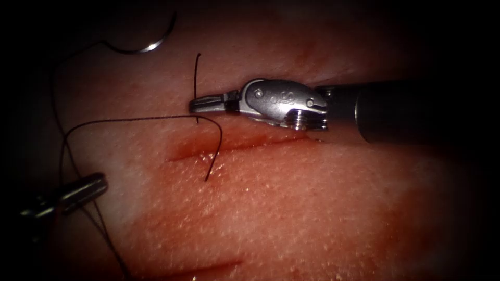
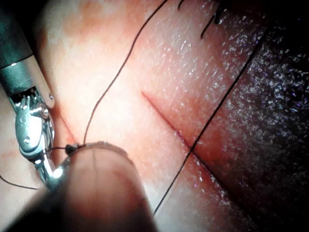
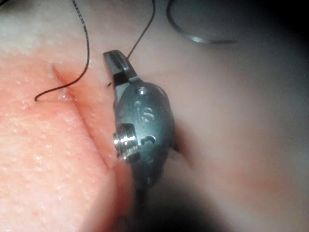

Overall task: Wound Closure
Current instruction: Wrap suture twice counter-clockwise around right tool

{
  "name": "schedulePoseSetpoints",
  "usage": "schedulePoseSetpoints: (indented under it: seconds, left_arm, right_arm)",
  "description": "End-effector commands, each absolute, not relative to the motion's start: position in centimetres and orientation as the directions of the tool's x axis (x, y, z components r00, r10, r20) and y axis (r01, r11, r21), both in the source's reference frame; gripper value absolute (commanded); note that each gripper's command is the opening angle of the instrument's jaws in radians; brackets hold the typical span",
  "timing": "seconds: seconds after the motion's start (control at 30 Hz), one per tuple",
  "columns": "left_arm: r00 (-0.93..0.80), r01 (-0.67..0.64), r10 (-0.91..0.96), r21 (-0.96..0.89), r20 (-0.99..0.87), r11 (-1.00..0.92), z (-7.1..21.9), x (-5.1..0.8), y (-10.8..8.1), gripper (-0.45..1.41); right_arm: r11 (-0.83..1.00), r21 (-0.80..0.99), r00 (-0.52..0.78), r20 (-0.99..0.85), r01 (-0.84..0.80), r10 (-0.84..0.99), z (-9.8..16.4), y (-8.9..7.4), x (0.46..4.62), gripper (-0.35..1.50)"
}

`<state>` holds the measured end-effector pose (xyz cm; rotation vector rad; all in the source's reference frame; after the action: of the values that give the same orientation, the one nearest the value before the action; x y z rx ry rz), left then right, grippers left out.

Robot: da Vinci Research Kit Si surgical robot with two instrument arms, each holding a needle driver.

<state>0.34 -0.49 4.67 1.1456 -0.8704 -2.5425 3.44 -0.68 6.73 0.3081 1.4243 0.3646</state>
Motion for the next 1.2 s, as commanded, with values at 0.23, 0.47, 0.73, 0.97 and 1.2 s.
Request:
schedulePoseSetpoints:
  seconds: [0.23,0.47,0.73,0.97,1.2]
  left_arm:
    - [-0.624,-0.034,-0.446,0.592,-0.642,-0.805,4.7,0.31,-0.3,-0.45]
    - [-0.559,-0.078,-0.393,0.518,-0.73,-0.852,5.1,0.31,-0.1,-0.45]
    - [-0.47,-0.031,-0.345,0.406,-0.813,-0.914,5.7,0.26,-0.1,-0.45]
    - [-0.434,0.042,-0.361,0.381,-0.826,-0.923,5.8,0.0,-0.2,-0.45]
    - [-0.396,0.107,-0.396,0.386,-0.829,-0.916,5.8,-0.36,-0.3,-0.45]
  right_arm:
    - [0.873,0.485,0.013,-0.874,0.057,0.485,6.8,-0.9,3.72,-0.35]
    - [0.866,0.495,-0.113,-0.859,0.069,0.499,6.7,-0.9,3.79,-0.35]
    - [0.856,0.514,-0.224,-0.829,0.055,0.512,6.3,-0.9,3.85,-0.35]
    - [0.842,0.539,-0.29,-0.806,0.0,0.516,6.1,-0.9,3.92,-0.35]
    - [0.812,0.57,-0.329,-0.796,-0.127,0.508,6.1,-0.9,4.08,1.05]
